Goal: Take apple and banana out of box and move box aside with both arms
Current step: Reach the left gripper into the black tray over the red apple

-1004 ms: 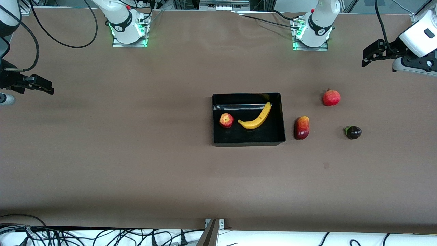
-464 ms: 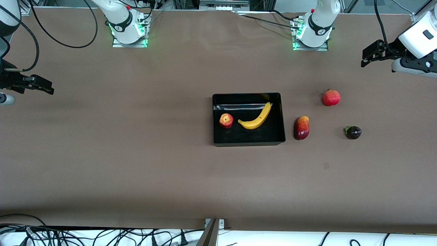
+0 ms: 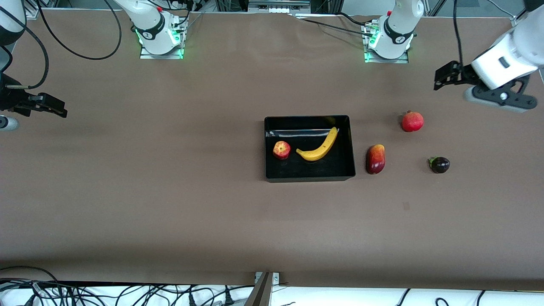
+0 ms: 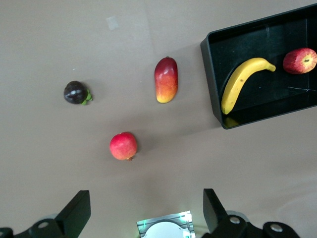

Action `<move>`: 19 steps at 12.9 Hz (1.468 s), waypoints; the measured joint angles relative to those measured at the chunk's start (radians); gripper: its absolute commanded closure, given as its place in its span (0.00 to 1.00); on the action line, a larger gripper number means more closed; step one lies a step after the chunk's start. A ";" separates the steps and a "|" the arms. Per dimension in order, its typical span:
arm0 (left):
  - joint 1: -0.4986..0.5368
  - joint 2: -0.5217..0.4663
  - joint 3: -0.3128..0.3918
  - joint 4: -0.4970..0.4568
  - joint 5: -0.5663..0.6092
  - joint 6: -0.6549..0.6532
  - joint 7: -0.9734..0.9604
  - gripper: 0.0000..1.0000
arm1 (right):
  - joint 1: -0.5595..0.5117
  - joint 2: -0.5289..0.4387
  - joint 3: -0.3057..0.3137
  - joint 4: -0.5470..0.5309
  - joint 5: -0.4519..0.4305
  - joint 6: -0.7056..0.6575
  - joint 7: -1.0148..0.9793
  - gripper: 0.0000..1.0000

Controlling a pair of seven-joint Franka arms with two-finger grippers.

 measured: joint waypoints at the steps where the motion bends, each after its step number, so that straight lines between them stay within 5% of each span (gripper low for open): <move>1: 0.000 0.009 -0.024 -0.006 0.000 0.018 -0.027 0.00 | 0.000 0.000 0.000 0.000 0.000 0.000 0.000 0.00; 7: -0.188 0.092 -0.102 -0.148 -0.001 0.281 -0.402 0.00 | 0.000 0.000 0.000 0.001 0.000 0.000 0.000 0.00; 12: -0.364 0.264 -0.104 -0.163 -0.001 0.477 -0.611 0.00 | 0.000 0.001 0.000 0.001 0.000 0.000 0.000 0.00; 19: -0.449 0.424 -0.103 -0.169 -0.001 0.740 -0.858 0.00 | 0.000 0.001 0.000 0.001 0.000 0.000 0.000 0.00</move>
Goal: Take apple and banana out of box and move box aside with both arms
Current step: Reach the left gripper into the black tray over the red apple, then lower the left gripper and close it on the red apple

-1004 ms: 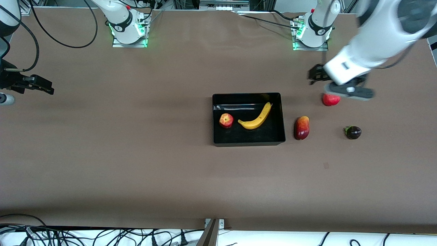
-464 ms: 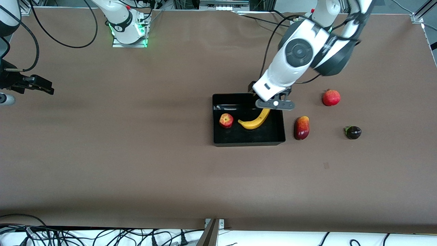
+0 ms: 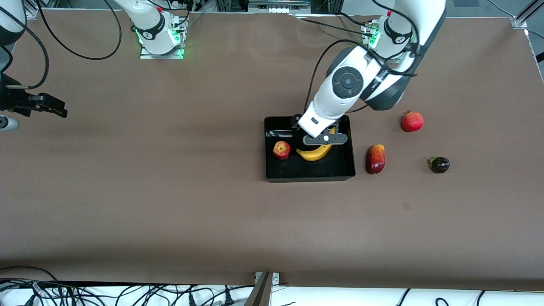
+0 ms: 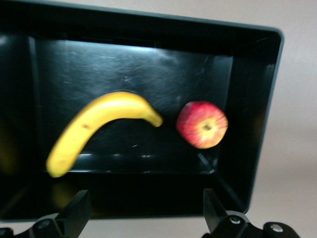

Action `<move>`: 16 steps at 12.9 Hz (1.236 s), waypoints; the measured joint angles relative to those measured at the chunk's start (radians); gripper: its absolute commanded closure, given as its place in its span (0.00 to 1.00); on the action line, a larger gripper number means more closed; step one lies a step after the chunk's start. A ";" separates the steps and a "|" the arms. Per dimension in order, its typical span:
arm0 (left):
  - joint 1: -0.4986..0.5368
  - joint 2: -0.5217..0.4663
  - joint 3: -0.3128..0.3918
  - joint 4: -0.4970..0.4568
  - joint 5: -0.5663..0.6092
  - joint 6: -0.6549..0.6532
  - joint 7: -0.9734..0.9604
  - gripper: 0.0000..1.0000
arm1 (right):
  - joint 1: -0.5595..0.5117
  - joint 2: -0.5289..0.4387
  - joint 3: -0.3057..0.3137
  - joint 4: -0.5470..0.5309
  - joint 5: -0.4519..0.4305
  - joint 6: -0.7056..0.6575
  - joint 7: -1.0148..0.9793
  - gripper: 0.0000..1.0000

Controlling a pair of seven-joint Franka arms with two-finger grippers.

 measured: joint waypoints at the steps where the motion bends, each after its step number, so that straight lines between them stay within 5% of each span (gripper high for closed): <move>1: -0.011 0.022 0.000 0.000 0.000 0.045 -0.024 0.00 | 0.000 0.000 0.000 0.000 0.000 0.000 0.000 0.00; 6: -0.070 0.122 0.040 0.000 0.006 0.241 -0.041 0.00 | 0.000 0.000 0.000 0.000 0.000 0.000 0.000 0.00; 10: -0.159 0.196 0.137 0.049 0.018 0.287 -0.040 0.00 | 0.000 0.000 0.000 0.000 0.000 -0.001 0.000 0.00; 16: -0.189 0.276 0.156 0.114 0.018 0.350 -0.040 0.00 | 0.000 0.000 0.000 0.000 0.000 0.000 0.000 0.00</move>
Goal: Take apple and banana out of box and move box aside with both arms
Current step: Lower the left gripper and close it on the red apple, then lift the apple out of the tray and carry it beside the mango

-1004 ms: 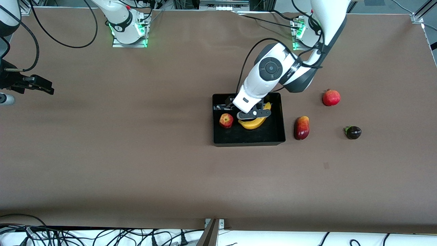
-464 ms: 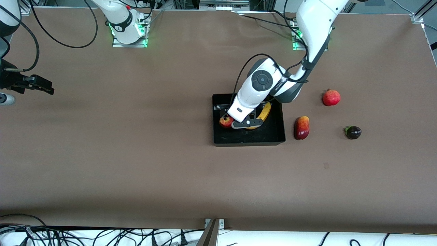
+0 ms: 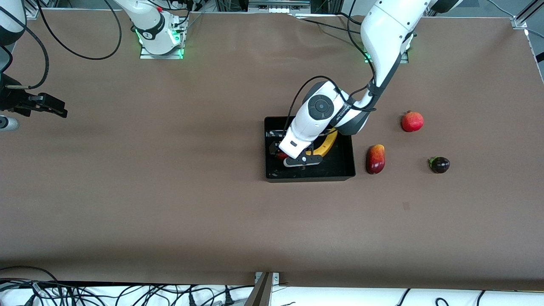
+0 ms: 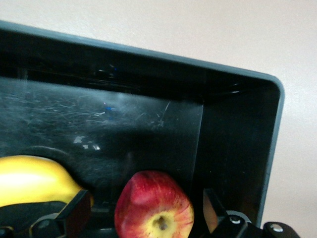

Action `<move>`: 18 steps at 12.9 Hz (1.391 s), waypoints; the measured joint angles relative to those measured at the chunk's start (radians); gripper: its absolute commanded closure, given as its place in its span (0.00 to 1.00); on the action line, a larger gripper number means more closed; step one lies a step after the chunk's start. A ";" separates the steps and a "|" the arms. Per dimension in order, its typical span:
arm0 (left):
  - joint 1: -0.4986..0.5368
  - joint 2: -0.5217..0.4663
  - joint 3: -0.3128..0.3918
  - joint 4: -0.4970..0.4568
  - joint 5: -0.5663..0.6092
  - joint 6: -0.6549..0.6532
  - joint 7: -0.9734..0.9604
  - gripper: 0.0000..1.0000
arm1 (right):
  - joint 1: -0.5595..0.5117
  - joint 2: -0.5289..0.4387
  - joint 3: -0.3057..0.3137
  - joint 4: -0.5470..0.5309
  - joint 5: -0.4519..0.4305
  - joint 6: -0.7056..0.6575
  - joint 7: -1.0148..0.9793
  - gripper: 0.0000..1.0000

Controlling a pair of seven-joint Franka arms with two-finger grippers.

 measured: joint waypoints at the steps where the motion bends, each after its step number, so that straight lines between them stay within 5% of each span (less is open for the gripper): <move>1: -0.008 0.010 0.002 0.005 0.000 0.009 0.000 0.00 | 0.000 0.000 0.001 0.000 0.000 0.000 0.000 0.00; 5: -0.029 0.029 0.007 0.012 0.001 0.011 0.001 0.02 | 0.000 0.000 0.003 0.000 0.000 0.000 0.000 0.00; 10: -0.033 0.034 0.010 0.012 0.066 0.011 0.006 0.97 | 0.000 0.000 0.003 0.000 0.000 0.000 0.000 0.00; 18: -0.032 0.009 0.009 0.024 0.082 -0.064 0.037 1.00 | 0.000 0.000 0.003 0.000 0.000 0.000 0.000 0.00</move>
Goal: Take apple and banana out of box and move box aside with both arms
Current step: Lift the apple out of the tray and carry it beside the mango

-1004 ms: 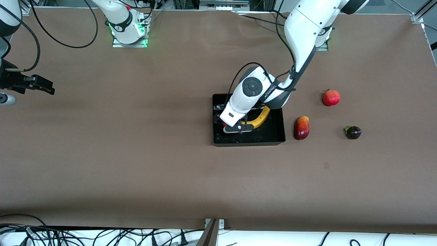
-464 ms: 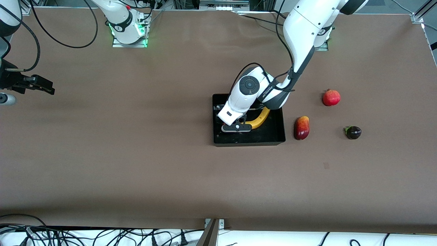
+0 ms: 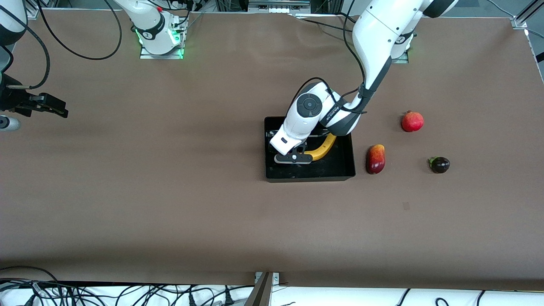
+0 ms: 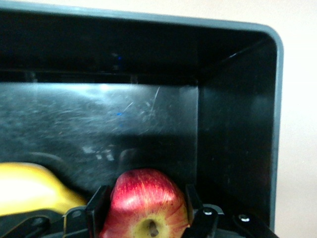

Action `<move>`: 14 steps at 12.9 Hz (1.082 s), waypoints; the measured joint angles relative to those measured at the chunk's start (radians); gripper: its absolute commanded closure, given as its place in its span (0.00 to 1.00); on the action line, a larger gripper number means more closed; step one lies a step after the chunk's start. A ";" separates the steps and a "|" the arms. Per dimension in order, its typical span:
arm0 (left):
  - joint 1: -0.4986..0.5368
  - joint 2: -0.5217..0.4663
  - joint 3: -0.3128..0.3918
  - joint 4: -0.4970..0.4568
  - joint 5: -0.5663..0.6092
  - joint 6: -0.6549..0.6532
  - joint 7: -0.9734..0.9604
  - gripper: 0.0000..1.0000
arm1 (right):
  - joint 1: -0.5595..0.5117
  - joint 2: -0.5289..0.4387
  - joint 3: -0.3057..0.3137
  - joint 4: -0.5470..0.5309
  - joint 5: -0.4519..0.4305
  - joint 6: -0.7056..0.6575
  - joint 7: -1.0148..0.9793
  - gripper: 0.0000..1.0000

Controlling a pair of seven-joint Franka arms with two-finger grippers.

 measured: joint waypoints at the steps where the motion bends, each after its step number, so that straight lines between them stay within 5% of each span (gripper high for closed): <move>1: 0.010 -0.028 -0.005 0.009 0.000 -0.057 0.000 1.00 | 0.000 0.000 0.000 0.000 0.000 0.000 0.000 0.00; 7: 0.131 -0.309 -0.052 -0.051 0.000 -0.394 0.095 1.00 | 0.000 0.000 0.000 0.001 0.000 0.000 0.000 0.00; 14: 0.474 -0.449 -0.049 -0.343 0.000 -0.403 0.698 1.00 | 0.000 0.000 -0.001 0.001 0.000 0.000 0.000 0.00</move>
